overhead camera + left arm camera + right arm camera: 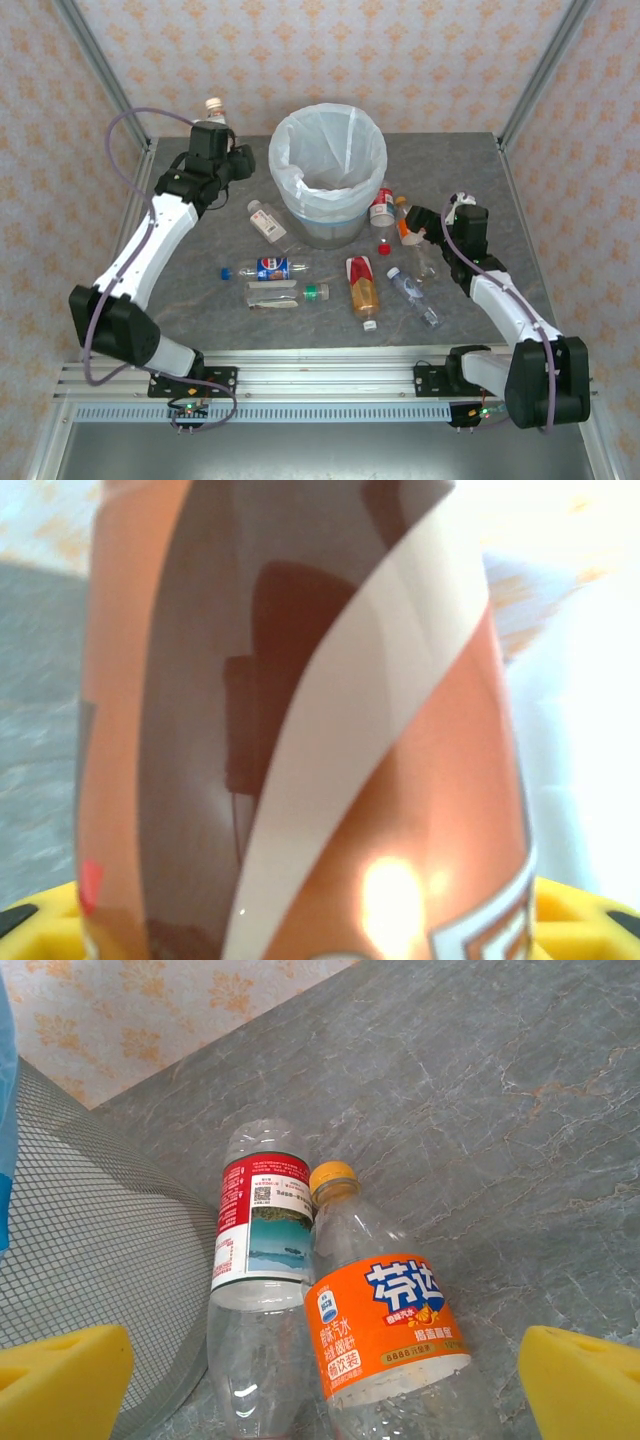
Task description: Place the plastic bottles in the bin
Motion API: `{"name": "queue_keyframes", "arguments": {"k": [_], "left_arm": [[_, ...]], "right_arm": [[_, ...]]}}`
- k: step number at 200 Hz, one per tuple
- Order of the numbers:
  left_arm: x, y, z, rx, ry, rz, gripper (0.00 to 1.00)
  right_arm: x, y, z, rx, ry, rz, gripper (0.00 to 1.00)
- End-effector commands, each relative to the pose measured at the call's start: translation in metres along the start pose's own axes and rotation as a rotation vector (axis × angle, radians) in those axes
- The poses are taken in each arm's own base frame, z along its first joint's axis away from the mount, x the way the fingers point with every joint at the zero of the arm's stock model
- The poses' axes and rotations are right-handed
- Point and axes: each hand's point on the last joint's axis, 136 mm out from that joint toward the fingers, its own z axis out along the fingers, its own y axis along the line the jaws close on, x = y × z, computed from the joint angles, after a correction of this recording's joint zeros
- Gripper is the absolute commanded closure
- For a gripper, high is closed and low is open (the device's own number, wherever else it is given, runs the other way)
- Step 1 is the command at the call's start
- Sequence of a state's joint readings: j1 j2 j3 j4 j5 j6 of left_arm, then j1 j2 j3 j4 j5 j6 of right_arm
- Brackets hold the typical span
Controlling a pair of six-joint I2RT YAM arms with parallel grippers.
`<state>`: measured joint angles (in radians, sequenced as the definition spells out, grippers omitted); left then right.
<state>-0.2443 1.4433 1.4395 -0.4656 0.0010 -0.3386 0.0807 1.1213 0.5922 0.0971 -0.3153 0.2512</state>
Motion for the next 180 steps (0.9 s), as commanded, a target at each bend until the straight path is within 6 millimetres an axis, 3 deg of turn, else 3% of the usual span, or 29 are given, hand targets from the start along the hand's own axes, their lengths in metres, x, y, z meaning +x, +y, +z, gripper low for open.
{"name": "queue_keyframes", "arguments": {"k": [1, 49, 87, 108, 138, 180], "left_arm": [[-0.037, -0.046, -0.033, 0.175, -0.140, -0.025, 0.56], [-0.041, -0.123, -0.060, 0.442, -0.145, 0.074, 0.54], [-0.005, -0.180, -0.051, 0.538, 0.003, 0.211, 0.54], [0.021, -0.203, -0.039, 0.507, 0.074, 0.319, 0.55], [0.050, -0.217, -0.010, 0.410, 0.163, 0.421, 0.55], [0.068, -0.201, 0.034, 0.213, 0.238, 0.404, 0.55]], "right_arm": [[-0.016, 0.014, 0.002, -0.033, -0.028, 0.021, 0.01], [-0.025, 0.021, 0.003, -0.044, -0.051, 0.032, 0.01], [-0.022, 0.019, 0.000, -0.035, -0.044, 0.029, 0.01], [-0.018, 0.016, -0.001, -0.024, -0.034, 0.023, 0.01], [-0.014, 0.013, -0.001, -0.007, -0.018, 0.015, 0.01], [-0.007, 0.007, 0.000, 0.018, 0.008, -0.004, 0.01]]}}
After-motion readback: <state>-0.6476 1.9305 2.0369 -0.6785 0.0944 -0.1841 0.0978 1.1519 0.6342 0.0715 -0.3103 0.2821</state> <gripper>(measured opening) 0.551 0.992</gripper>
